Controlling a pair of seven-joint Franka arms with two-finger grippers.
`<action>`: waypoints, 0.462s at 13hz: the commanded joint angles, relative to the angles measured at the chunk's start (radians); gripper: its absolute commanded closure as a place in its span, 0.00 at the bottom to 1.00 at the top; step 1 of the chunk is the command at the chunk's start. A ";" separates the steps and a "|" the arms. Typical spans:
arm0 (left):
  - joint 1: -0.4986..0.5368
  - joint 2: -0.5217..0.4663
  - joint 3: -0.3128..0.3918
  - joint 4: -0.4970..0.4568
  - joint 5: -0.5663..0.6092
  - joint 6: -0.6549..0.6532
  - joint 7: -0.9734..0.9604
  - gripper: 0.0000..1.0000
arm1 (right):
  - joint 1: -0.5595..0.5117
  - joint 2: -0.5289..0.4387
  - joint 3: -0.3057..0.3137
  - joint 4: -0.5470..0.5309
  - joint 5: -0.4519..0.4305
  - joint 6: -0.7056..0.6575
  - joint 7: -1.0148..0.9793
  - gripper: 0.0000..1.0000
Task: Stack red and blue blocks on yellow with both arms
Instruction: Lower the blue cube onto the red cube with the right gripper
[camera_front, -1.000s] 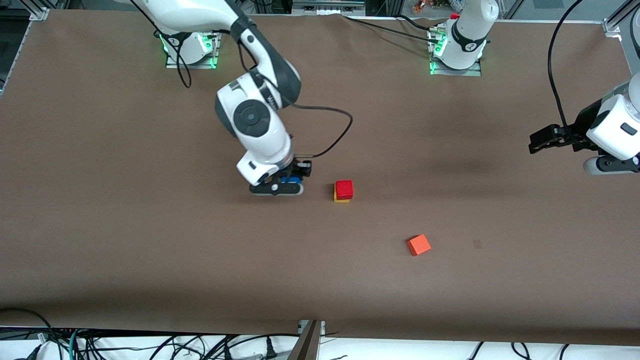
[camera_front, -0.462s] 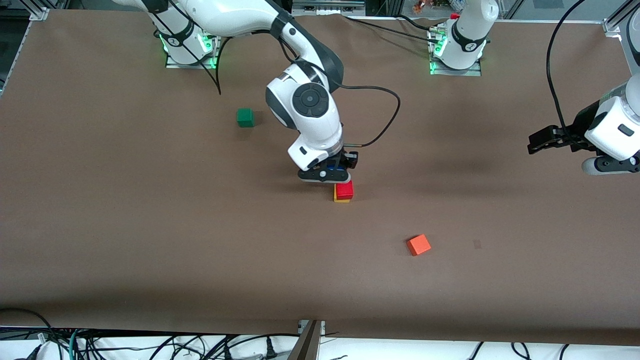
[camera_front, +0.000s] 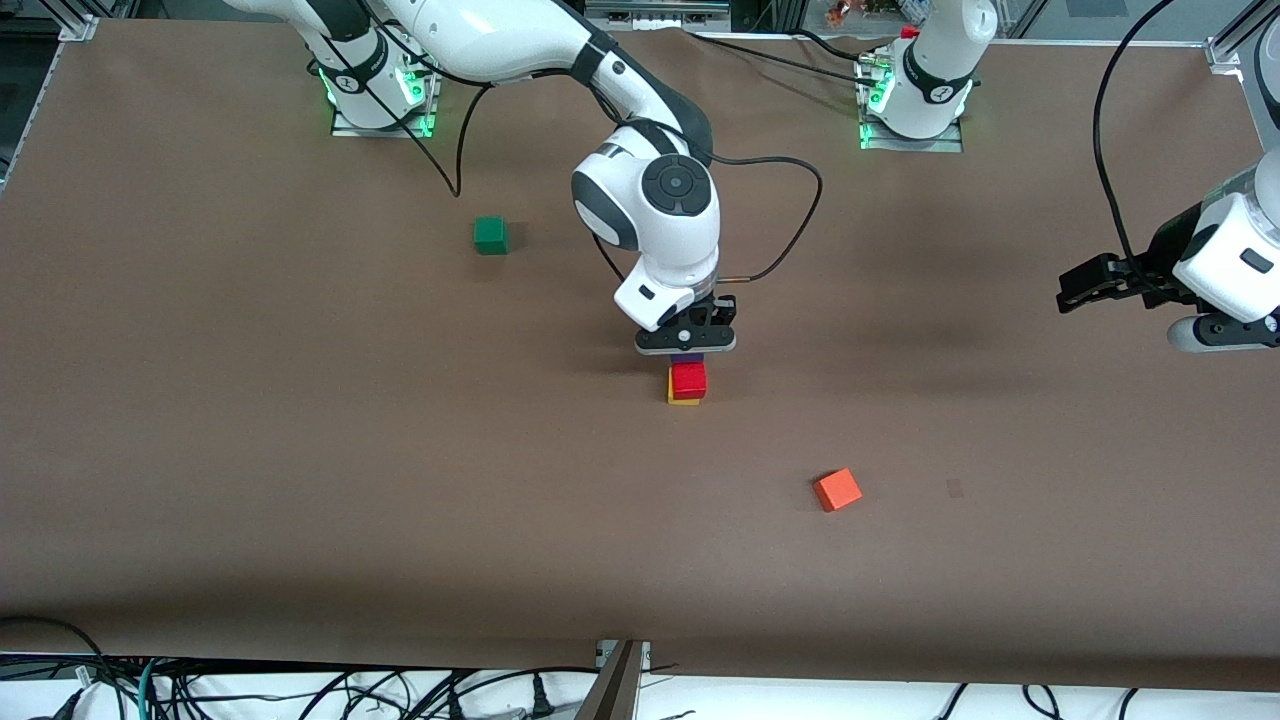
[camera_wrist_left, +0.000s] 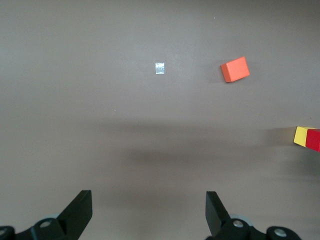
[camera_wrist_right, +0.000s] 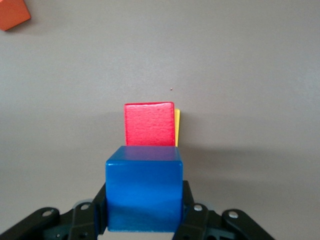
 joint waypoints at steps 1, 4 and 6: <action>0.002 0.014 0.001 0.028 -0.018 -0.003 0.015 0.00 | 0.001 0.037 -0.008 0.074 -0.028 0.001 -0.036 0.67; 0.004 0.016 0.001 0.028 -0.018 -0.003 0.016 0.00 | 0.001 0.049 -0.008 0.075 -0.048 0.029 -0.041 0.67; 0.002 0.017 0.001 0.028 -0.016 -0.003 0.021 0.00 | -0.001 0.055 -0.008 0.075 -0.048 0.061 -0.059 0.65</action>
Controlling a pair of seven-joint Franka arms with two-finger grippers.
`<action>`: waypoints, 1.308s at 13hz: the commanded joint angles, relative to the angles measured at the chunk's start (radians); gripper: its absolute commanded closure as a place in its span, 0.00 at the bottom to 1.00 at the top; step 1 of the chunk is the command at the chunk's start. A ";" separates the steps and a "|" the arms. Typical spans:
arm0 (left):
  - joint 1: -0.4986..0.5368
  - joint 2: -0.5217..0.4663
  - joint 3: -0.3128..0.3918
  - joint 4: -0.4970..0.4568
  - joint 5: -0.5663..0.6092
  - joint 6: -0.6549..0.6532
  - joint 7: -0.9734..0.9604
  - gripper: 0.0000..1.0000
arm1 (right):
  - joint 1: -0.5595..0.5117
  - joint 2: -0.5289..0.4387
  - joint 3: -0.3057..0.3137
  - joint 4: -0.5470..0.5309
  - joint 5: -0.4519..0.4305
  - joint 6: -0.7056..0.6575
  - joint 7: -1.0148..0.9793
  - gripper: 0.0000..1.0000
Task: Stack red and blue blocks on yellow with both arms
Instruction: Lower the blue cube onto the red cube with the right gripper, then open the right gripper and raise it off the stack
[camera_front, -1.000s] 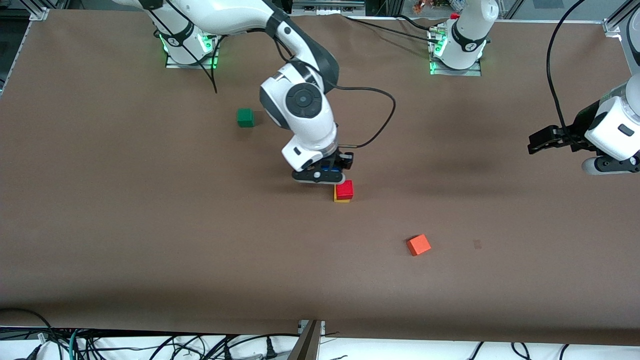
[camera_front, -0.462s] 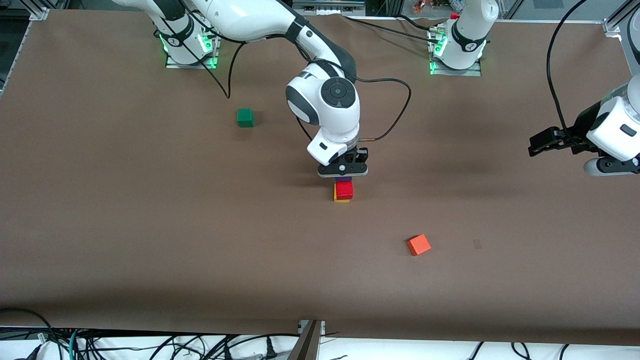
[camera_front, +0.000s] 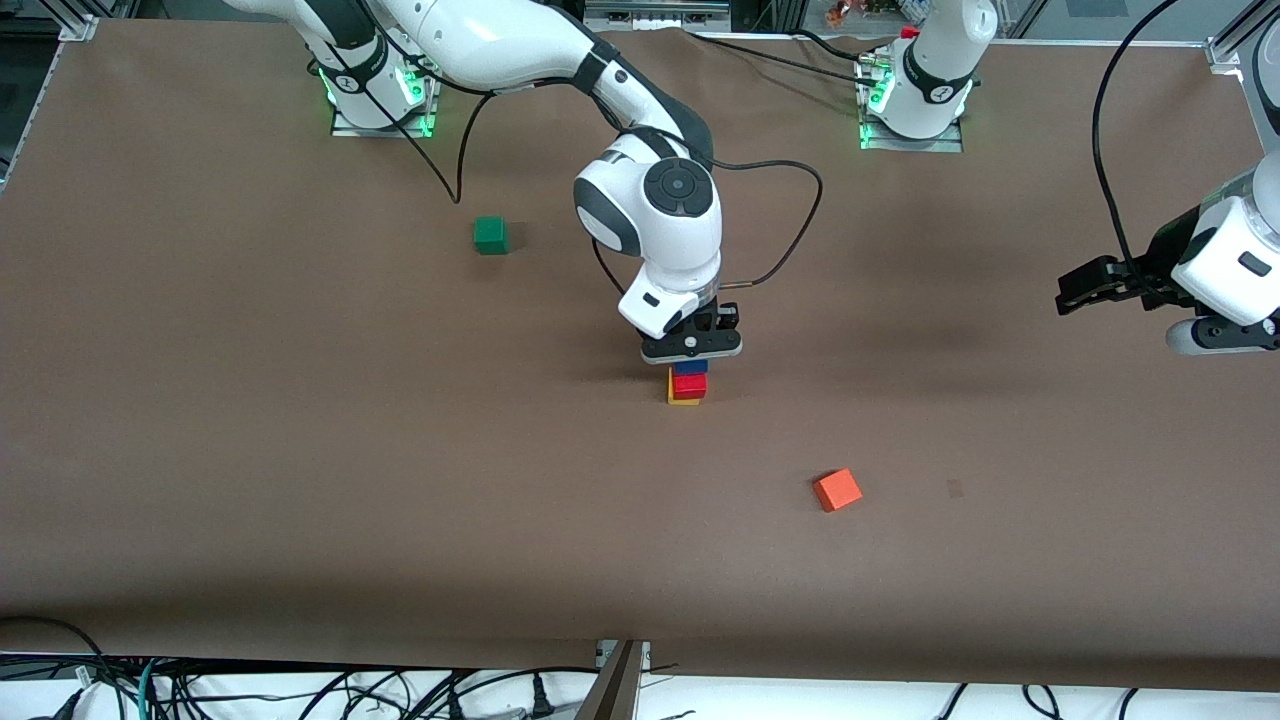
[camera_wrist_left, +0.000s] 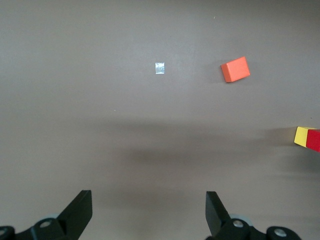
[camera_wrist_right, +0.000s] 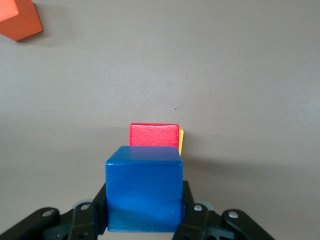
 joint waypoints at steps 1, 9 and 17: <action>0.002 0.015 0.001 0.027 -0.016 -0.004 0.021 0.00 | -0.002 0.031 -0.002 0.047 -0.017 0.033 -0.017 0.64; 0.004 0.043 0.001 0.058 -0.015 -0.004 0.027 0.00 | -0.005 0.050 -0.017 0.049 -0.019 0.062 -0.019 0.60; 0.005 0.044 0.003 0.058 -0.018 -0.002 0.025 0.00 | 0.000 0.054 -0.017 0.048 -0.019 0.064 -0.011 0.35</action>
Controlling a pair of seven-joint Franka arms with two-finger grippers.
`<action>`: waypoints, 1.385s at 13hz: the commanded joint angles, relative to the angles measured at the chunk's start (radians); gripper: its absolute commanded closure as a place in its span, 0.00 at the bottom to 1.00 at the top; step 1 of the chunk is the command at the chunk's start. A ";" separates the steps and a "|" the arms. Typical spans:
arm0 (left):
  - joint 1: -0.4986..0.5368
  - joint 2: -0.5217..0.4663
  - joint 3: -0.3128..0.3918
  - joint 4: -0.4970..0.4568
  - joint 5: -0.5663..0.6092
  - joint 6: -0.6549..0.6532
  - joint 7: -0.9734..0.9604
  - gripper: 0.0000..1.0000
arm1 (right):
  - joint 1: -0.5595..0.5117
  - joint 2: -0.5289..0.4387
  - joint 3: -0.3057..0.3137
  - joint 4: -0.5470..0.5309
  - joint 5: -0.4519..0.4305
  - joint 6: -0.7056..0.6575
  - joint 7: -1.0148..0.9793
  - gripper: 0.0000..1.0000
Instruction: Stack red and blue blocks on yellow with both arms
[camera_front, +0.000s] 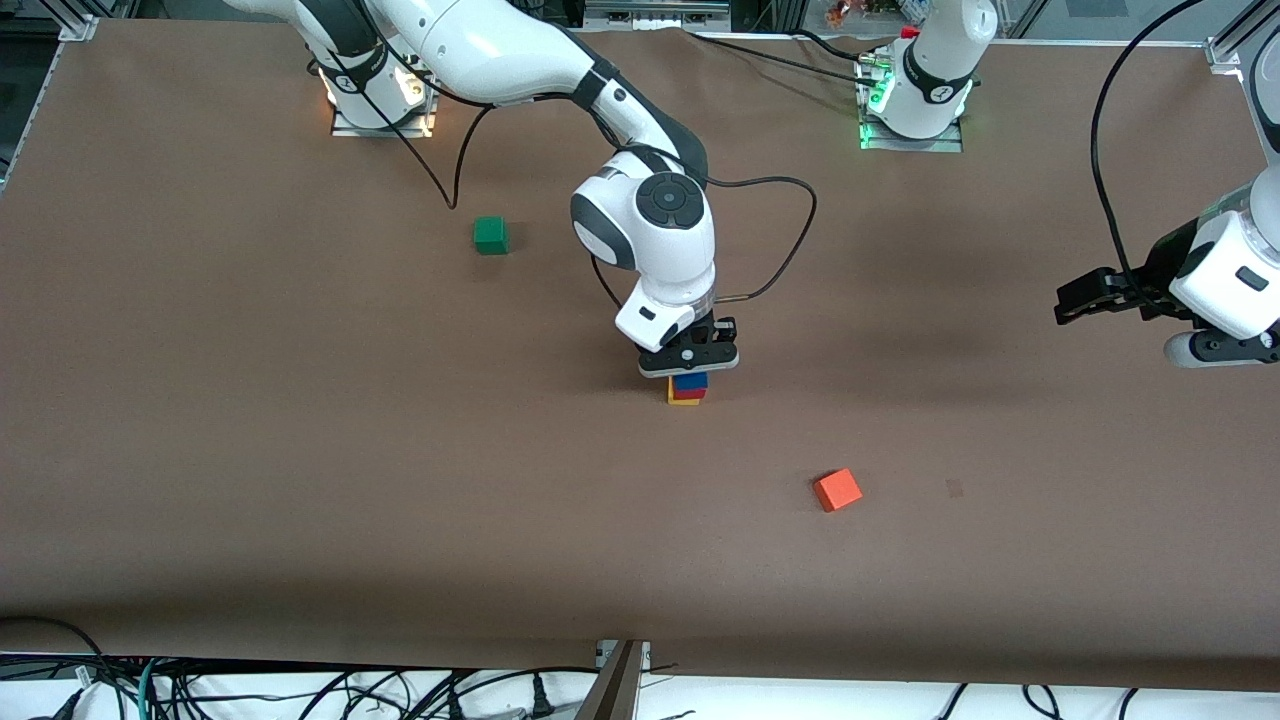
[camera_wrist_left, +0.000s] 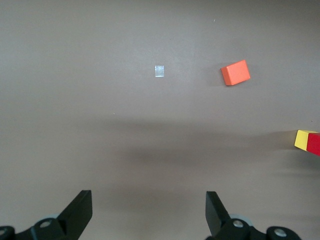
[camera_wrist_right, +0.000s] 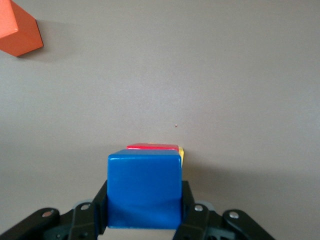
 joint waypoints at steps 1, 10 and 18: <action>0.004 0.015 0.001 0.031 -0.018 -0.005 0.025 0.00 | 0.004 0.028 0.001 0.047 -0.016 -0.004 -0.001 0.34; 0.027 0.020 0.003 0.031 -0.018 -0.005 0.026 0.00 | -0.013 -0.042 -0.001 0.047 0.001 -0.123 0.001 0.00; 0.034 0.026 0.001 0.033 -0.032 -0.004 0.020 0.00 | -0.231 -0.323 0.001 -0.028 0.192 -0.459 -0.160 0.00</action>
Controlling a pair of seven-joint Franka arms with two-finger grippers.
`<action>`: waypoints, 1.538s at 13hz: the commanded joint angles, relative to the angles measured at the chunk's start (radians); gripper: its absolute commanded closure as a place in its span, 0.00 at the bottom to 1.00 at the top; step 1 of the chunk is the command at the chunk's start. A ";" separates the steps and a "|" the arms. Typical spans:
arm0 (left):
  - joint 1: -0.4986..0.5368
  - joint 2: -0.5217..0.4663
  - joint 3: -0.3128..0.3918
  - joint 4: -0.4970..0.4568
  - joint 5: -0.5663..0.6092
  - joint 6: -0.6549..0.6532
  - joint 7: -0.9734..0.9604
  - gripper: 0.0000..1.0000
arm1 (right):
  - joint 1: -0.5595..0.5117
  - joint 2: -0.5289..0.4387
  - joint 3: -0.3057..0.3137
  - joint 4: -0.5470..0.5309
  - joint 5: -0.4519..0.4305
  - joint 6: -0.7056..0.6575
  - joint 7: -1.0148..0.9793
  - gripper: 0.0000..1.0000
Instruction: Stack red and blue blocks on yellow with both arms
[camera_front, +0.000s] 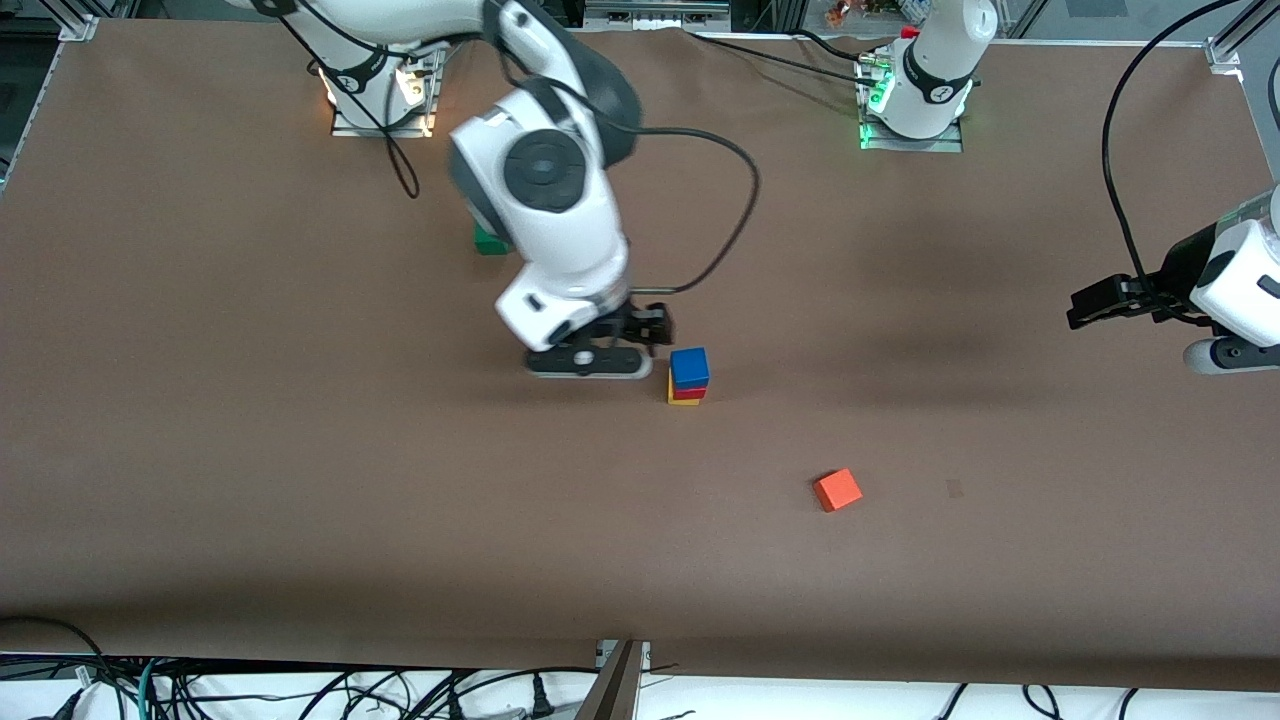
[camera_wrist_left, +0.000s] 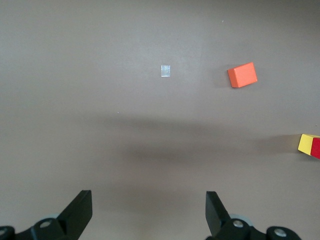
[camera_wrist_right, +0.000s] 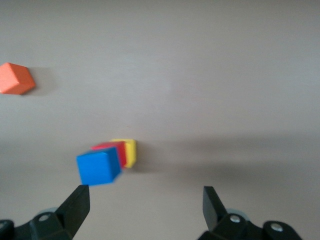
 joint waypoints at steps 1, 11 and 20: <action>0.007 0.014 -0.005 0.031 -0.024 -0.005 0.017 0.00 | -0.094 -0.138 0.010 -0.139 0.084 -0.079 -0.113 0.00; -0.002 0.017 -0.006 0.050 -0.021 -0.006 0.014 0.00 | -0.296 -0.656 -0.078 -0.630 -0.014 -0.229 -0.476 0.00; -0.004 0.017 -0.006 0.053 -0.021 -0.006 0.014 0.00 | -0.448 -0.684 0.013 -0.606 -0.101 -0.253 -0.609 0.00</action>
